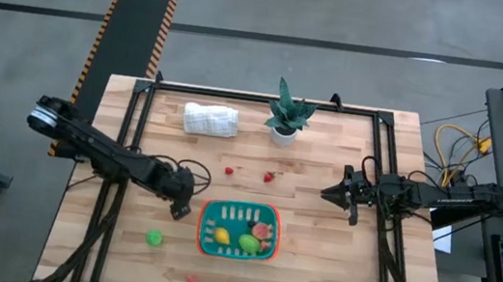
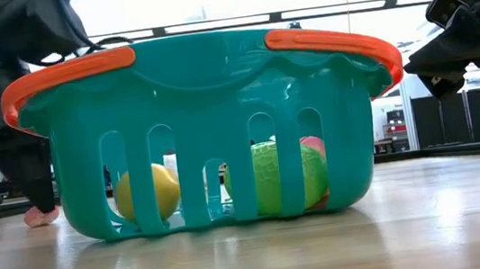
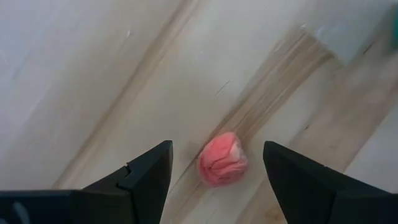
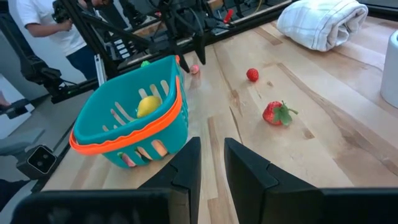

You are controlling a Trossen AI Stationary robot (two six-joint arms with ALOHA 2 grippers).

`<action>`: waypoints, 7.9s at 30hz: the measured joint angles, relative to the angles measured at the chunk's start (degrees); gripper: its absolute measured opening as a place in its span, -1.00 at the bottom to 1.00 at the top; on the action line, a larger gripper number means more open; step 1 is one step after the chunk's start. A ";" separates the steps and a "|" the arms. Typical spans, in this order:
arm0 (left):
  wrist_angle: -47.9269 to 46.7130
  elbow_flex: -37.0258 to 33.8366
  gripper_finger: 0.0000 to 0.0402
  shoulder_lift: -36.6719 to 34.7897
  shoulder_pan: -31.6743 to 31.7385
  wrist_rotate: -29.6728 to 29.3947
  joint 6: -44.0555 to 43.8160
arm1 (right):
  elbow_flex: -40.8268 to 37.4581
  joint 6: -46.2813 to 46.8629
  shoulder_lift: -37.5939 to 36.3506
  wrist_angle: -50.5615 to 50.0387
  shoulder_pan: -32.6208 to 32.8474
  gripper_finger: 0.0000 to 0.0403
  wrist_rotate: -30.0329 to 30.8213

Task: Pick and placing Produce into tupperware
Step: Put the top small pink peach into the blue bin, then put the green pear into the blue bin

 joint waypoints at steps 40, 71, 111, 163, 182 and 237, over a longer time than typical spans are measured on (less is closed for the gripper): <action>0.93 -0.03 -0.64 1.98 -0.05 1.48 7.78 | -0.02 -0.02 0.00 -0.04 0.00 -0.68 0.00; 0.71 7.25 -0.64 -10.74 -3.91 3.26 26.19 | -0.07 -0.11 0.28 -0.13 0.00 -0.69 0.00; 36.92 8.02 -0.64 2.49 -3.80 -2.68 54.41 | -0.07 -0.22 0.39 -0.11 0.01 -0.69 0.04; 67.81 15.78 -0.64 26.68 0.87 -3.03 66.20 | -0.02 -0.44 2.24 -0.13 0.00 -0.69 0.02; 67.85 16.39 -0.64 26.50 1.25 -3.05 66.20 | -0.02 -0.44 3.72 0.00 0.01 -0.69 0.04; 50.80 16.76 0.73 9.28 -4.54 -3.20 61.12 | -0.02 1.53 3.72 -0.09 0.02 -0.69 -0.09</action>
